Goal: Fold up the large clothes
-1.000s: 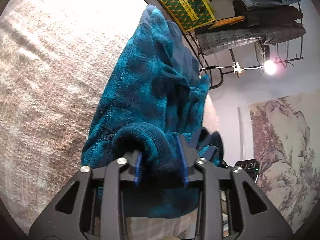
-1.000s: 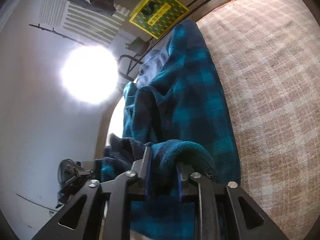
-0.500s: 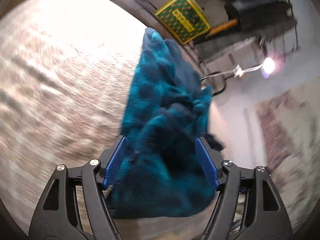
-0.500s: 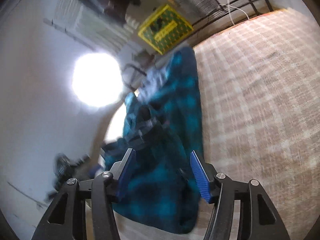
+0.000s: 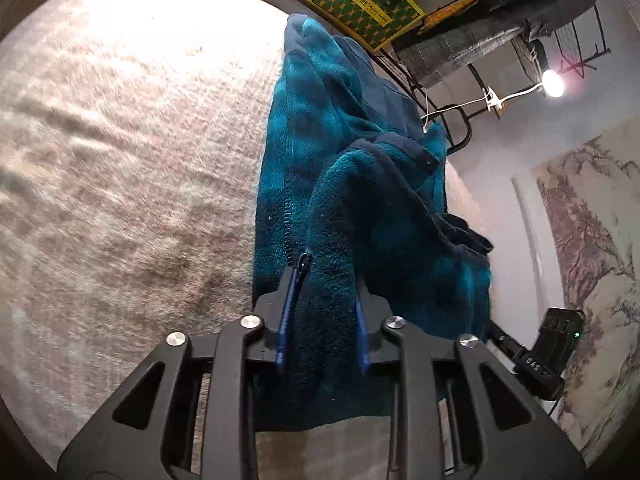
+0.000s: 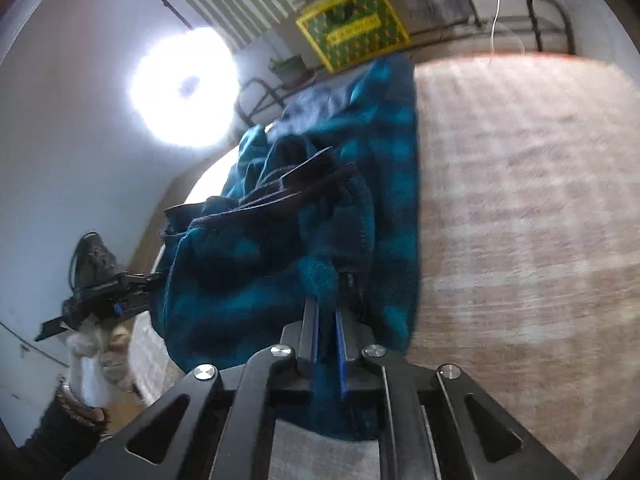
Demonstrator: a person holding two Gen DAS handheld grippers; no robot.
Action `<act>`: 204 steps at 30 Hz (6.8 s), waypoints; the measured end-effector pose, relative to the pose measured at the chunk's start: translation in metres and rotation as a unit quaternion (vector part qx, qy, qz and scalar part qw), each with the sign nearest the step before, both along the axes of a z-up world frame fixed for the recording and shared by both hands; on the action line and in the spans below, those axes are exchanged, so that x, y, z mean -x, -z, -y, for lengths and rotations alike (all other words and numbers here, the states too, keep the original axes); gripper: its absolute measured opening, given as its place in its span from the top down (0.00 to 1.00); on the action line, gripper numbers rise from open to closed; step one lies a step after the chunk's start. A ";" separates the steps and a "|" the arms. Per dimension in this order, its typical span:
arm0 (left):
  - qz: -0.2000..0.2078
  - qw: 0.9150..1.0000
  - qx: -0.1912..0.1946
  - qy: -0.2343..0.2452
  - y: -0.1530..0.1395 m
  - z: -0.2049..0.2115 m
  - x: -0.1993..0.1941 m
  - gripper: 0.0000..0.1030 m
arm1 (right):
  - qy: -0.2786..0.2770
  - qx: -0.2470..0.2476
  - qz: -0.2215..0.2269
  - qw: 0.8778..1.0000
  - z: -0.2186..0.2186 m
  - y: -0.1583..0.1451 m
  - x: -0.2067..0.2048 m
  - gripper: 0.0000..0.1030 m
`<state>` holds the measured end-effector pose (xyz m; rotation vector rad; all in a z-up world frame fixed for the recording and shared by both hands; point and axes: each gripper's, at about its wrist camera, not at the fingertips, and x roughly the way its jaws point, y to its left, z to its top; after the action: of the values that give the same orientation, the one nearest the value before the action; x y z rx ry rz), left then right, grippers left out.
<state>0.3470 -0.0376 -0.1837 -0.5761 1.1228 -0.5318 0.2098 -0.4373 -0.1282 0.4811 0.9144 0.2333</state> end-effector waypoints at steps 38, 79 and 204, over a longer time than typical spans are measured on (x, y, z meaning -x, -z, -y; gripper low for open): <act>0.050 0.995 -0.086 0.012 -0.011 0.000 0.016 0.64 | -0.023 0.180 0.006 0.983 -0.063 0.002 -0.053 0.70; 0.078 0.972 -0.175 0.135 -0.008 0.074 -0.040 0.57 | -0.097 0.173 0.018 0.980 -0.065 0.024 -0.100 0.57; 0.067 0.997 0.037 0.019 -0.091 -0.080 0.081 0.41 | 0.025 0.005 0.062 0.998 -0.015 -0.071 0.101 0.32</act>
<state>0.2665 0.0423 -0.0924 -0.5751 0.9919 -0.6371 0.1088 -0.4221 -0.0572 0.4739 0.7812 0.2106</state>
